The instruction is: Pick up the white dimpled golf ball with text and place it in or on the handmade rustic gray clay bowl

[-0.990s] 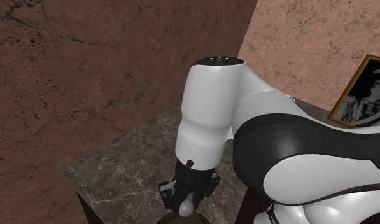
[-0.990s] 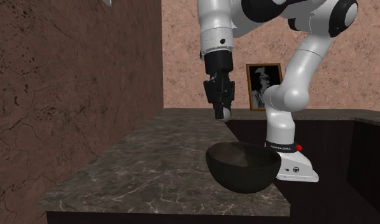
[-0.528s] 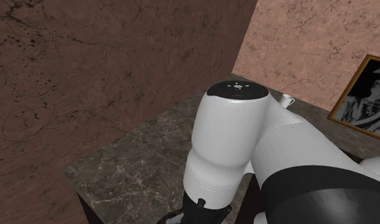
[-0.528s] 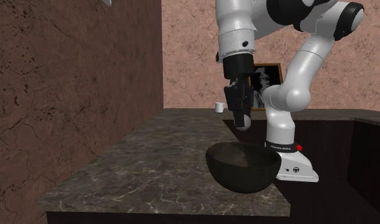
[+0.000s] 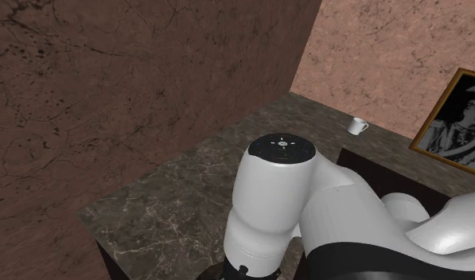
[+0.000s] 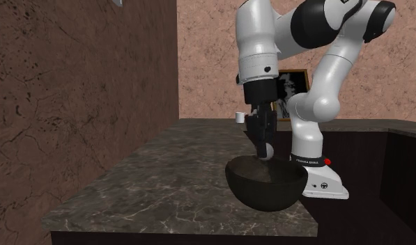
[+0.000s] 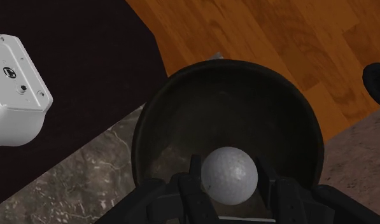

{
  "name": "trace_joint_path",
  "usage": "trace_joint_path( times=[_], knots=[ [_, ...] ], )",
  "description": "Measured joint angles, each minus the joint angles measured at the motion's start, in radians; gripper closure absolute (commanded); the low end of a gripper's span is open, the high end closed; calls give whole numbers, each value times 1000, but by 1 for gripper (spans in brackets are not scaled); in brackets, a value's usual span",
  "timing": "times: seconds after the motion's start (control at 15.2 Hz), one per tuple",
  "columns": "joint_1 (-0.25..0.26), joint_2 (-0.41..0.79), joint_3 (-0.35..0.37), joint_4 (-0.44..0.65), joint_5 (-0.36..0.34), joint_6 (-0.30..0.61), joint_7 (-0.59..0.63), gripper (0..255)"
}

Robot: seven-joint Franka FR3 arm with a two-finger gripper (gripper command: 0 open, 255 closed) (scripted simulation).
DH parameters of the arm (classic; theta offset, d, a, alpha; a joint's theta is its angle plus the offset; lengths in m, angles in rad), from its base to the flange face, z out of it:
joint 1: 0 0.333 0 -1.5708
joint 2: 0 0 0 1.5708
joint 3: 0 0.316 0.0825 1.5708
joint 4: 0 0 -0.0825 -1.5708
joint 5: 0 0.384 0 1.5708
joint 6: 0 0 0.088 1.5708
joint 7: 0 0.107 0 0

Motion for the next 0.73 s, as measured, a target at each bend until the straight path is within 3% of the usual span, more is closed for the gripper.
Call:
trace_joint_path(
  times=[0.59,0.66,0.73],
  knots=[
    [-3,24,20,-25,6,50,-2,255],
    [-3,24,20,-25,6,50,-2,0],
    [-3,24,20,-25,6,50,-2,0]
  ],
)
